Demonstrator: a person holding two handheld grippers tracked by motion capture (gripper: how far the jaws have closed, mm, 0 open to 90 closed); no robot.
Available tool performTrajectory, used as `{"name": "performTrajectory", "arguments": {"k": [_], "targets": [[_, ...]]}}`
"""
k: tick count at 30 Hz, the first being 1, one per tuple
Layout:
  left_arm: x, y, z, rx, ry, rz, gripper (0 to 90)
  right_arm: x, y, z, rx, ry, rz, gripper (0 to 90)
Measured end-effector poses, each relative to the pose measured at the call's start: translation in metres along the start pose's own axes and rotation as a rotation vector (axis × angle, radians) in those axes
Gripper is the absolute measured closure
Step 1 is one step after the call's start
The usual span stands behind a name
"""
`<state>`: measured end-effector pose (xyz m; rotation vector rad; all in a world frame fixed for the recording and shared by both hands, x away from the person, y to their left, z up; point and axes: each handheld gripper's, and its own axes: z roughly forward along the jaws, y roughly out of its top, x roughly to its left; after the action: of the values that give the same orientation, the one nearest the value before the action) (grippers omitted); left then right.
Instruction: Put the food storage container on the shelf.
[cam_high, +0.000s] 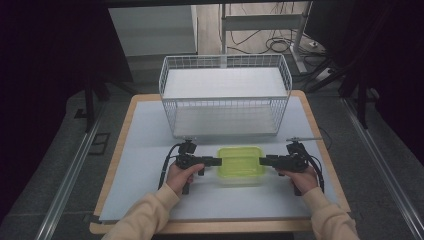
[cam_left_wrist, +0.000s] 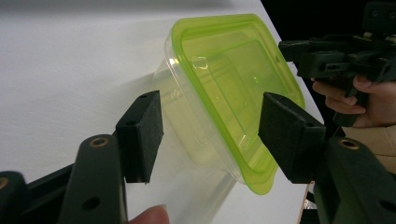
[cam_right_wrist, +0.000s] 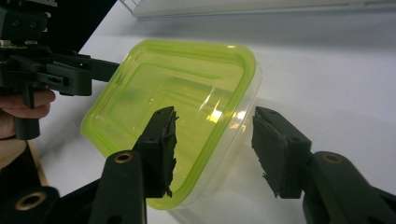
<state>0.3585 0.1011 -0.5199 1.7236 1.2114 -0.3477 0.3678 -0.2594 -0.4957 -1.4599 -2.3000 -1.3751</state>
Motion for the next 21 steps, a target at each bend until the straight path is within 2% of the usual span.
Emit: {"name": "performTrajectory", "arguments": {"k": [3,4,8,13,16,19,21], "targets": [[0.0,0.0,0.001,0.001,-0.004,-0.003,41.2,-0.002,-0.001,0.002,0.005,0.009,0.009,51.0],[0.001,0.0,0.001,0.007,-0.012,-0.012,41.5,-0.004,-0.001,0.003,0.011,0.027,0.028,51.9],[0.004,-0.001,0.002,0.008,-0.023,-0.028,43.0,-0.008,-0.002,0.006,0.022,0.048,0.055,53.5],[0.008,-0.002,0.005,0.016,-0.032,-0.047,46.1,-0.011,-0.002,0.007,0.034,0.061,0.077,56.1],[0.01,-0.003,0.007,0.026,-0.057,-0.057,51.5,-0.013,-0.003,0.008,0.04,0.071,0.09,60.0],[0.01,-0.004,0.008,0.028,-0.063,-0.058,54.9,-0.013,-0.003,0.009,0.047,0.074,0.101,62.7],[0.01,-0.004,0.009,0.035,-0.088,-0.061,61.6,-0.015,-0.004,0.01,0.056,0.093,0.118,68.4]]}}
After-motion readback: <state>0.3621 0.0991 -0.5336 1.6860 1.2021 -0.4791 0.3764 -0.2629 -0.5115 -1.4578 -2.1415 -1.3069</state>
